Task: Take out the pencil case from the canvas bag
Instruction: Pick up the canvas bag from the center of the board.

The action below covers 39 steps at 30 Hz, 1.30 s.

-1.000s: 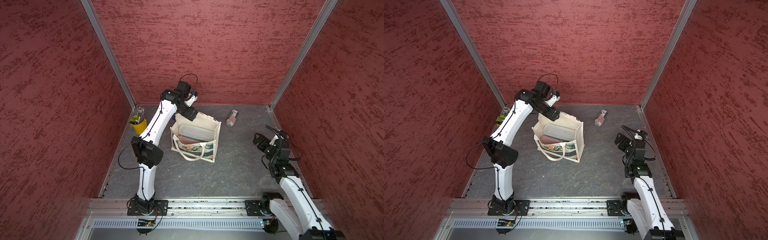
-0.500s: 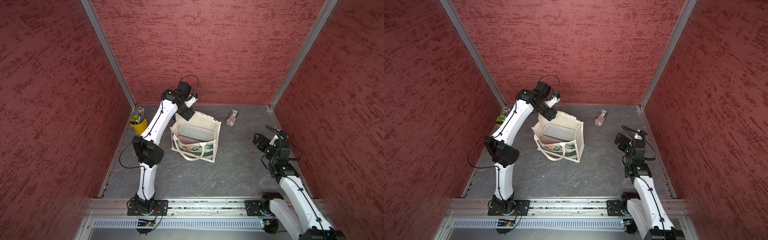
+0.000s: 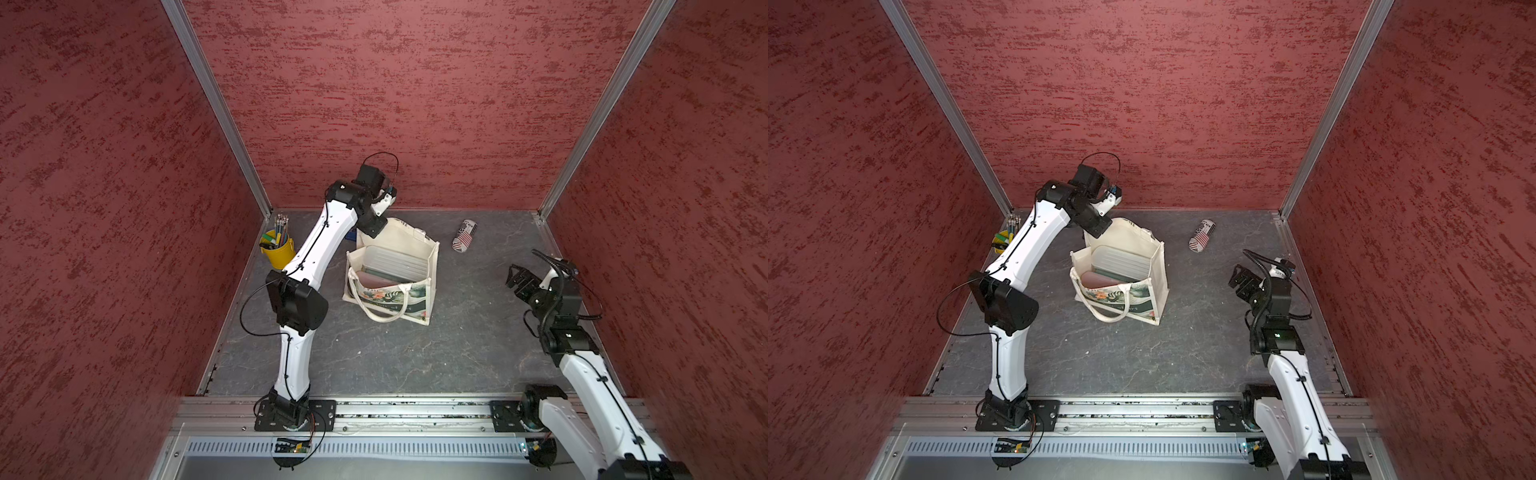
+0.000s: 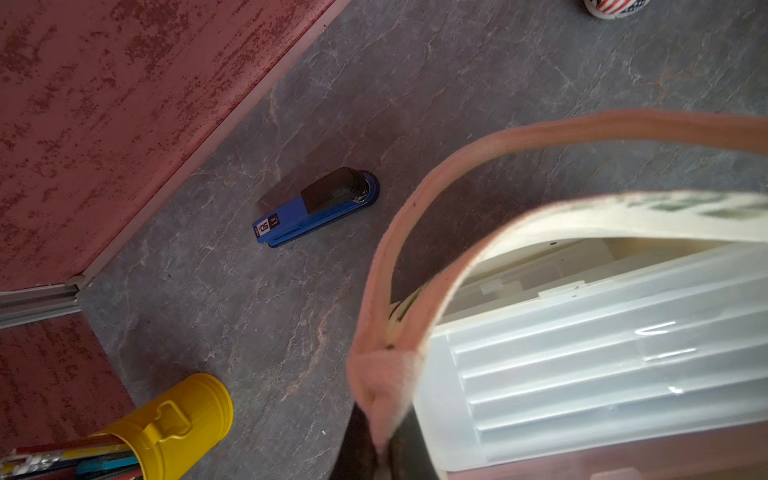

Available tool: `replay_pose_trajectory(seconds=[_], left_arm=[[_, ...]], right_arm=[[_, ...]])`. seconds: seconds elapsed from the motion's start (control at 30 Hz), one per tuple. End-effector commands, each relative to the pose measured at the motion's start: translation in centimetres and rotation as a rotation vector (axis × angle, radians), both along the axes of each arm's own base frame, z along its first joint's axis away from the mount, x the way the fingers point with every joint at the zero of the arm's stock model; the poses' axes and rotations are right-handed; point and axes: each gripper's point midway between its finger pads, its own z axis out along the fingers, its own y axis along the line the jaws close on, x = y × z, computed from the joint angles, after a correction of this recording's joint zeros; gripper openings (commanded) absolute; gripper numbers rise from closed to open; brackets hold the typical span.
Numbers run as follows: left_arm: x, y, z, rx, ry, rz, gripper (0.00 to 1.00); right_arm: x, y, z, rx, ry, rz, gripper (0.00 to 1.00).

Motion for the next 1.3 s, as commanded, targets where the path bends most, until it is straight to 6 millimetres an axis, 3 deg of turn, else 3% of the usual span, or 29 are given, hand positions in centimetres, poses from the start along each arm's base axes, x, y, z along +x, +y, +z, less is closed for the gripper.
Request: replay_pose_trajectory(seconds=[0.0, 0.13, 0.33, 0.43, 0.6, 0.8, 1.07, 1.27], left_arm=[[-1.2, 0.0, 0.5, -0.096, 0.051, 0.078, 0.0], [-1.9, 0.7, 4.0, -0.31, 0.055, 0.192, 0.0], [-3.2, 7.1, 8.4, -0.569, 0.043, 0.514, 0.0], [-5.0, 9.3, 9.0, -0.574, 0.03, 0.592, 0.0], [-7.8, 11.2, 7.7, -0.529, 0.091, 0.686, 0.0], [-10.3, 10.7, 6.6, -0.56, 0.129, 0.665, 0.0], [-13.1, 6.9, 6.6, -0.65, 0.036, 0.447, 0.0], [-13.9, 5.4, 6.8, -0.545, -0.042, 0.344, 0.0]], right_arm=[[0.6, 1.1, 2.9, 0.006, -0.065, 0.061, 0.99], [1.0, 2.4, 5.8, 0.021, -0.13, 0.135, 0.99], [1.2, 6.0, 11.4, 0.078, -0.234, 0.287, 0.99], [1.1, 8.9, 14.5, 0.082, -0.275, 0.369, 0.99], [0.4, 14.9, 18.4, 0.101, -0.321, 0.515, 0.99], [-1.2, 22.5, 20.0, 0.177, -0.327, 0.692, 0.99], [-4.1, 32.7, 18.3, 0.25, -0.276, 0.894, 0.99], [-4.0, 38.5, 17.7, 0.224, -0.245, 0.971, 0.99]])
